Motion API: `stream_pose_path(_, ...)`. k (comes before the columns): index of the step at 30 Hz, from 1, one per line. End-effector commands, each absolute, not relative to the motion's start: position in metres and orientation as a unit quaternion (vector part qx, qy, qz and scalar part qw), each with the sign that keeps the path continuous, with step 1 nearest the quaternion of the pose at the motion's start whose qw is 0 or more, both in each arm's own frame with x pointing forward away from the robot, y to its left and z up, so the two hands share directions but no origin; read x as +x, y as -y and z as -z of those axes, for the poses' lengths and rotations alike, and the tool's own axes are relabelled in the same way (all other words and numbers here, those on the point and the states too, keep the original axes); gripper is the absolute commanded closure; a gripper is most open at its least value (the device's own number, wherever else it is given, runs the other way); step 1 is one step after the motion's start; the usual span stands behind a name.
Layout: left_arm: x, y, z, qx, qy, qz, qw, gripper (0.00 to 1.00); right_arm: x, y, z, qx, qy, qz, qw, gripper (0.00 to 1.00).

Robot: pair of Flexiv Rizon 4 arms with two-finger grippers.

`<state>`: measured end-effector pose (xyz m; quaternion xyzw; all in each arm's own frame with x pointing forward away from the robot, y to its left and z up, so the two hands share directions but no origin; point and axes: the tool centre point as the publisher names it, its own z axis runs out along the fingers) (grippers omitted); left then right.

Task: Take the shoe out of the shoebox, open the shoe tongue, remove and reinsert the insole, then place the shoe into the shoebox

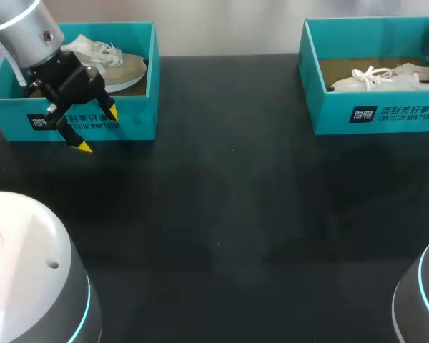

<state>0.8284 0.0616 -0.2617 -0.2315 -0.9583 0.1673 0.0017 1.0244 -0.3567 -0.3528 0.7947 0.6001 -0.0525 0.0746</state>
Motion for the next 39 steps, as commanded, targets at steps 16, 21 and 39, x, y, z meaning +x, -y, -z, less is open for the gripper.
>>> stream_pose_path(16, 0.829, -0.062, 0.262, -0.232, 0.958, -0.166, 0.002, 0.0, 1.027, 0.34, 0.37, 0.78, -0.621, 0.053, 0.055, 1.0)
stream_pose_path(21, 0.829, -0.062, 0.262, -0.232, 0.958, -0.166, 0.002, 0.0, 1.026, 0.34, 0.378, 0.779, -0.623, 0.055, 0.053, 1.0)
stream_pose_path(39, 0.829, -0.062, 0.262, -0.232, 0.958, -0.166, 0.002, 0.0, 1.026, 0.342, 0.401, 0.779, -0.623, 0.056, 0.038, 0.67)
